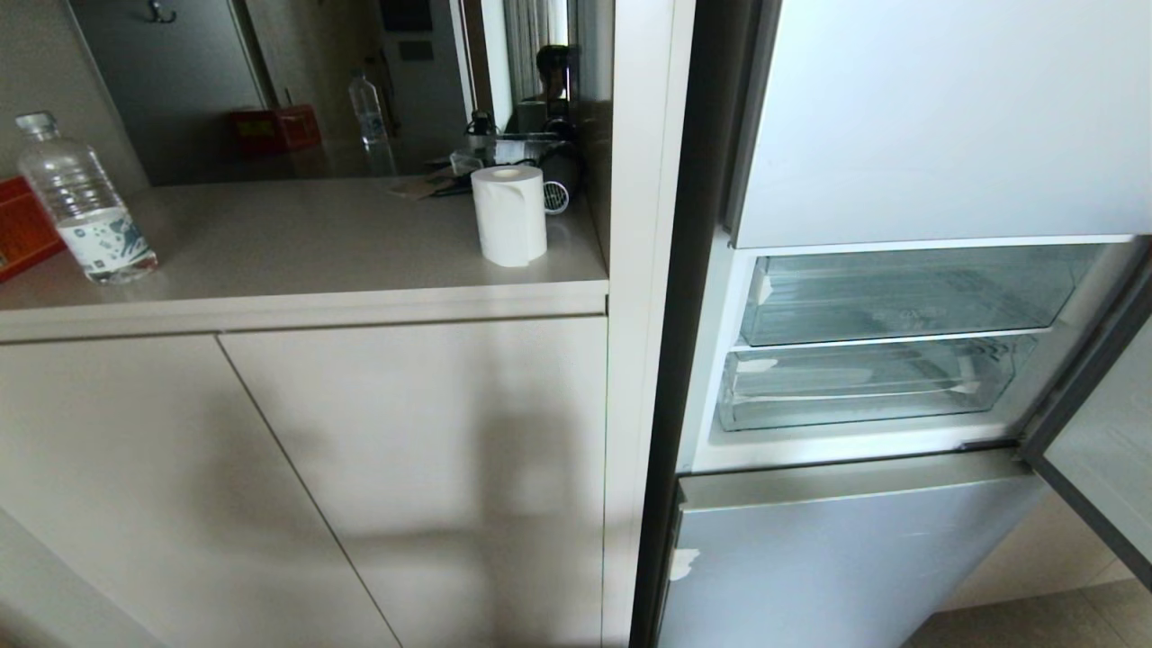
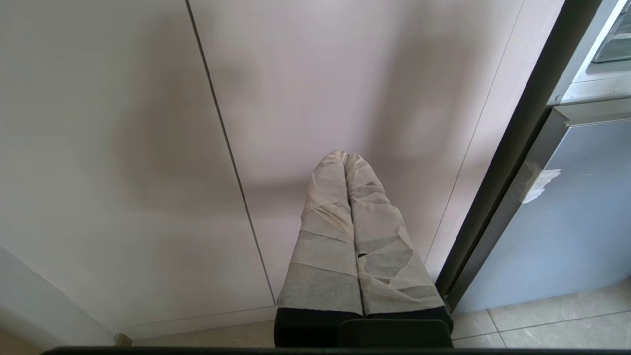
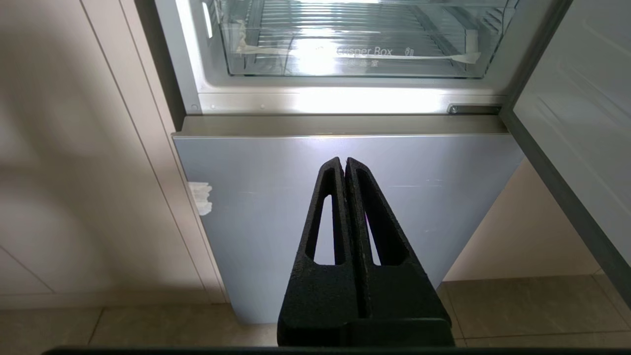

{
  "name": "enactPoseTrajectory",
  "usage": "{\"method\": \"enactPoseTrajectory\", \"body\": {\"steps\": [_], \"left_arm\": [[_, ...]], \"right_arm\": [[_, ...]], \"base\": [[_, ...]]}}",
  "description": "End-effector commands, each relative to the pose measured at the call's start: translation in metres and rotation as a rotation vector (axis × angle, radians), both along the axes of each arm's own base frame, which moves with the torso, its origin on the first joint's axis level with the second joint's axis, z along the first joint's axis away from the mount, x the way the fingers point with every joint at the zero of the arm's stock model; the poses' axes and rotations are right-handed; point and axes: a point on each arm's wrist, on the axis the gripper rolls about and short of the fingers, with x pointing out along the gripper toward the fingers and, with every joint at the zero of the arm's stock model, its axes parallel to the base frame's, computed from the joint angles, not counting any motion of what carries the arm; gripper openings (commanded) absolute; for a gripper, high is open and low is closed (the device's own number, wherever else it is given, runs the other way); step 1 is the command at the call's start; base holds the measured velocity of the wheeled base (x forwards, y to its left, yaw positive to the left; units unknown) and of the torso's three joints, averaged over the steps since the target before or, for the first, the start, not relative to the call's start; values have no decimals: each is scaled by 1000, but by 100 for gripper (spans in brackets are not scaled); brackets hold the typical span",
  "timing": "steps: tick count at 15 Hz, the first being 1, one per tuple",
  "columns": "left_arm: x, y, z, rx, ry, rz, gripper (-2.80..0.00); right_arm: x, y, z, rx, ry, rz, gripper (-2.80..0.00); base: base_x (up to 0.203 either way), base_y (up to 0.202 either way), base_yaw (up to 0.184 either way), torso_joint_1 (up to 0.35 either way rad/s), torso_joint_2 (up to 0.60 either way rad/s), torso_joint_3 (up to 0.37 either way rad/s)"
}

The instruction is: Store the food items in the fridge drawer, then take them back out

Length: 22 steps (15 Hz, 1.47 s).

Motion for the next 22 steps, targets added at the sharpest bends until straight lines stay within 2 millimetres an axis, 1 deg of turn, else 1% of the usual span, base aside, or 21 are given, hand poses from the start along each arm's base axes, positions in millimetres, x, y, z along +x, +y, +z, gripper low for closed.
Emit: {"method": "enactPoseTrajectory", "body": {"steps": [1, 2, 3, 4, 5, 7, 9, 11, 12, 14, 16, 18, 19, 22], "left_arm": [[0, 0, 0, 0, 1, -1, -280], [0, 0, 0, 0, 1, 0, -280], [0, 0, 0, 0, 1, 0, -280], [0, 0, 0, 0, 1, 0, -280], [0, 0, 0, 0, 1, 0, -280], [0, 0, 0, 0, 1, 0, -280], [0, 0, 0, 0, 1, 0, -280], [0, 0, 0, 0, 1, 0, -280], [0, 0, 0, 0, 1, 0, -280], [0, 0, 0, 0, 1, 0, -280], [0, 0, 0, 0, 1, 0, -280], [0, 0, 0, 0, 1, 0, -280], [0, 0, 0, 0, 1, 0, -280], [0, 0, 0, 0, 0, 0, -280]], "right_arm": [[-2, 0, 8, 0, -29, -7, -280], [-6, 0, 22, 2, -58, -10, -280], [-6, 0, 36, 3, -39, -10, -280], [-1, 0, 50, 3, 11, -5, -280], [10, 0, 61, -2, 85, 6, -280], [43, 2, 79, -15, 275, 73, -280], [83, 4, 86, 6, 427, 158, -280], [130, 6, 86, 39, 523, 222, -280], [152, 8, 82, 52, 557, 242, -280], [195, 12, 67, 70, 607, 285, -280], [230, 21, 49, 71, 608, 329, -280], [257, 30, 32, 66, 578, 358, -280], [268, 33, 24, 66, 563, 362, 0], [300, 47, 15, 97, 489, 361, 0]], "base": [[0, 0, 0, 0, 0, 0], [0, 0, 0, 0, 0, 0], [0, 0, 0, 0, 0, 0], [0, 0, 0, 0, 0, 0], [0, 0, 0, 0, 0, 0], [0, 0, 0, 0, 0, 0], [0, 0, 0, 0, 0, 0], [0, 0, 0, 0, 0, 0], [0, 0, 0, 0, 0, 0], [0, 0, 0, 0, 0, 0], [0, 0, 0, 0, 0, 0], [0, 0, 0, 0, 0, 0], [0, 0, 0, 0, 0, 0], [0, 0, 0, 0, 0, 0]]}}
